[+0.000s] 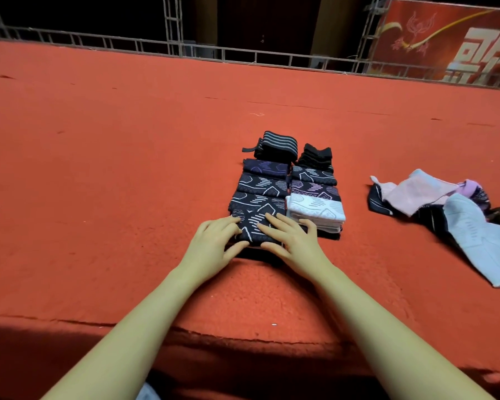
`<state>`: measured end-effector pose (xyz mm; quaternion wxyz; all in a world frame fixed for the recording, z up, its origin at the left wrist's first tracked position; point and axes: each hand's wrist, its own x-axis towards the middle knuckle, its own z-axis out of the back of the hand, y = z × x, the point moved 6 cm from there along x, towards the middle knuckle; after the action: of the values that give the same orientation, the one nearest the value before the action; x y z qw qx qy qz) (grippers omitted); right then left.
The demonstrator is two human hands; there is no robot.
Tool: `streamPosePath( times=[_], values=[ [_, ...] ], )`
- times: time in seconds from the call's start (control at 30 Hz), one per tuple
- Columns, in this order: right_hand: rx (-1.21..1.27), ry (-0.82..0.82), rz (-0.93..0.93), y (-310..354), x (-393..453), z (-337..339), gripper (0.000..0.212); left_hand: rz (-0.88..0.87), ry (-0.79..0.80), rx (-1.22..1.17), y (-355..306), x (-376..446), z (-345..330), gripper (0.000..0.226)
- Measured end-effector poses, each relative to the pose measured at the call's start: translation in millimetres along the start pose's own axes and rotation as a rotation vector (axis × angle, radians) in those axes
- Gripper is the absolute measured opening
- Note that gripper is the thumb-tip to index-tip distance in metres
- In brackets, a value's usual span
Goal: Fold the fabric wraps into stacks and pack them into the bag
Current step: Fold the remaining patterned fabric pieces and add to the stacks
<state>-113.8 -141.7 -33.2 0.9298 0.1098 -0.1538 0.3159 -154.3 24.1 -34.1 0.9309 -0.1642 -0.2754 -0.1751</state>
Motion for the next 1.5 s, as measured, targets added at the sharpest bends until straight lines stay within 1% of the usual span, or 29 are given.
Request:
streamPosePath(
  times=[0.07,0.13,0.2,0.3,0.37,0.47,0.57,0.7,0.77,0.83,0.93,1.0,1.1,1.2,1.3,1.37,1.43,1.5],
  values=[
    [0.002,0.014,-0.004,0,0,-2,0.071,0.021,-0.052,0.004,-2,1,1,0.031],
    [-0.033,-0.034,0.024,3,4,0,0.062,0.024,-0.083,0.042,-4,2,1,0.026],
    [-0.035,-0.071,0.023,3,8,3,0.058,0.053,-0.053,0.100,-4,1,-2,0.027],
    [-0.019,0.008,-0.003,3,7,-2,0.065,0.157,0.034,0.081,0,-5,-11,0.043],
    [-0.021,-0.009,-0.009,5,0,-5,0.059,0.183,0.052,0.107,-1,-12,-17,0.049],
    [-0.049,-0.052,-0.039,4,-13,-13,0.051,0.200,0.074,0.177,-5,-15,-22,0.049],
    [0.007,-0.047,-0.093,7,-18,-20,0.054,0.199,0.086,0.217,-11,-13,-18,0.049],
    [0.071,-0.041,-0.125,6,-17,-16,0.066,0.176,0.093,0.248,-18,-10,-11,0.050],
    [0.133,-0.088,-0.127,1,-19,-9,0.065,0.171,0.068,0.253,-25,-5,-7,0.050],
    [0.211,-0.178,-0.141,-8,-26,1,0.058,0.168,0.028,0.252,-33,1,-3,0.050],
    [0.256,-0.324,-0.217,-36,-45,14,0.049,0.118,-0.046,0.228,-58,18,-2,0.049],
    [0.273,-0.364,-0.298,-59,-58,23,0.050,0.052,-0.088,0.196,-82,32,-5,0.045],
    [0.270,-0.420,-0.408,-99,-78,39,0.051,-0.037,-0.069,0.146,-120,57,-22,0.046],
    [0.222,-0.465,-0.526,-146,-101,56,0.047,-0.113,-0.006,0.130,-159,80,-54,0.049],
    [0.150,-0.470,-0.651,-195,-125,67,0.041,-0.135,0.113,0.089,-195,103,-94,0.050],
    [0.078,-0.444,-0.728,-226,-141,75,0.040,-0.154,0.205,0.048,-220,116,-121,0.048],
    [0.009,-0.388,-0.809,-256,-159,79,0.035,-0.182,0.257,-0.004,-245,130,-145,0.042],
    [-0.078,-0.342,-0.871,-282,-175,83,0.040,-0.197,0.293,-0.070,-269,142,-168,0.041]
  ],
)
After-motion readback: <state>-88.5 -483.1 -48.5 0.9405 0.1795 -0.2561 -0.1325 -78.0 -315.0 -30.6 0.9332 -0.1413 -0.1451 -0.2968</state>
